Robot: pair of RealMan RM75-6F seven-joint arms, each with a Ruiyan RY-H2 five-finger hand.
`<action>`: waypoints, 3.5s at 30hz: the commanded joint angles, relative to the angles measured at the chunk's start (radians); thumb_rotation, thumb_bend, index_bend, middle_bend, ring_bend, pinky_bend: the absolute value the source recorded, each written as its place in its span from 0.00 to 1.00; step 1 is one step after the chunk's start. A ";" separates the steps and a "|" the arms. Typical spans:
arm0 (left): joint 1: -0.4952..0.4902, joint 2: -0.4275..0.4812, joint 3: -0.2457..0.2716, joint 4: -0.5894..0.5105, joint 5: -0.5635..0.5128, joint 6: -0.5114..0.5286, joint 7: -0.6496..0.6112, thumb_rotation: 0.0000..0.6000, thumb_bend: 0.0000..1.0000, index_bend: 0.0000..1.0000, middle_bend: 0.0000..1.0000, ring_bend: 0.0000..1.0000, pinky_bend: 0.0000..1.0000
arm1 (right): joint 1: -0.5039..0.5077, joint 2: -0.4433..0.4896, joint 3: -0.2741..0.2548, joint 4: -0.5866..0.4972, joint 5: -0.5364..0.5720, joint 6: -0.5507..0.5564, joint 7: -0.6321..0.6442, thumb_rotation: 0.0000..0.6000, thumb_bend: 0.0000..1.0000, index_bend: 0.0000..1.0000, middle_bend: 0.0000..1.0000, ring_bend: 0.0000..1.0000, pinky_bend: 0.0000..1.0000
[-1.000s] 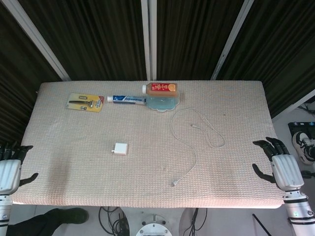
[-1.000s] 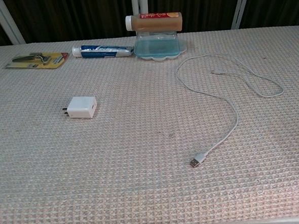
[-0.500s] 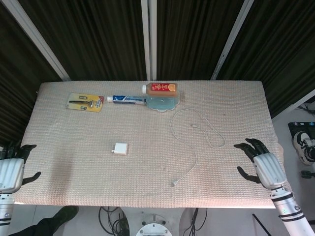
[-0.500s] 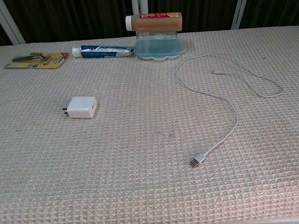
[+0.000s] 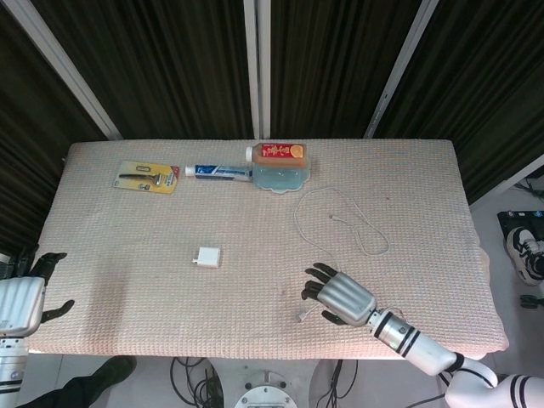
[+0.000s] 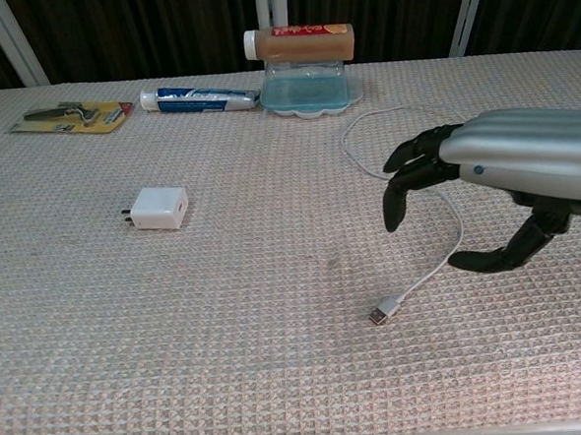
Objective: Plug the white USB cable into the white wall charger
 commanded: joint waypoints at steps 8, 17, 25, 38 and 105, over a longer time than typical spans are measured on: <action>0.008 -0.008 0.006 0.016 -0.005 -0.006 -0.018 1.00 0.07 0.21 0.23 0.04 0.01 | 0.016 -0.169 -0.030 0.113 0.032 0.014 -0.212 1.00 0.23 0.42 0.33 0.10 0.11; 0.008 -0.014 0.007 0.031 -0.004 -0.014 -0.033 1.00 0.07 0.21 0.23 0.04 0.01 | -0.022 -0.215 -0.062 0.118 0.080 0.062 -0.273 1.00 0.23 0.42 0.33 0.10 0.08; 0.003 -0.017 0.007 0.045 -0.002 -0.025 -0.045 1.00 0.07 0.21 0.22 0.04 0.01 | -0.031 -0.248 -0.073 0.130 0.109 0.080 -0.289 1.00 0.26 0.44 0.34 0.10 0.07; -0.001 -0.019 0.006 0.059 -0.005 -0.038 -0.061 1.00 0.07 0.21 0.22 0.04 0.01 | -0.026 -0.254 -0.077 0.122 0.162 0.078 -0.331 1.00 0.29 0.46 0.34 0.11 0.05; -0.582 -0.300 -0.157 0.133 -0.307 -0.688 0.247 1.00 0.16 0.25 0.23 0.04 0.04 | -0.086 0.017 0.082 0.007 0.219 0.392 -0.126 1.00 0.38 0.62 0.51 0.27 0.03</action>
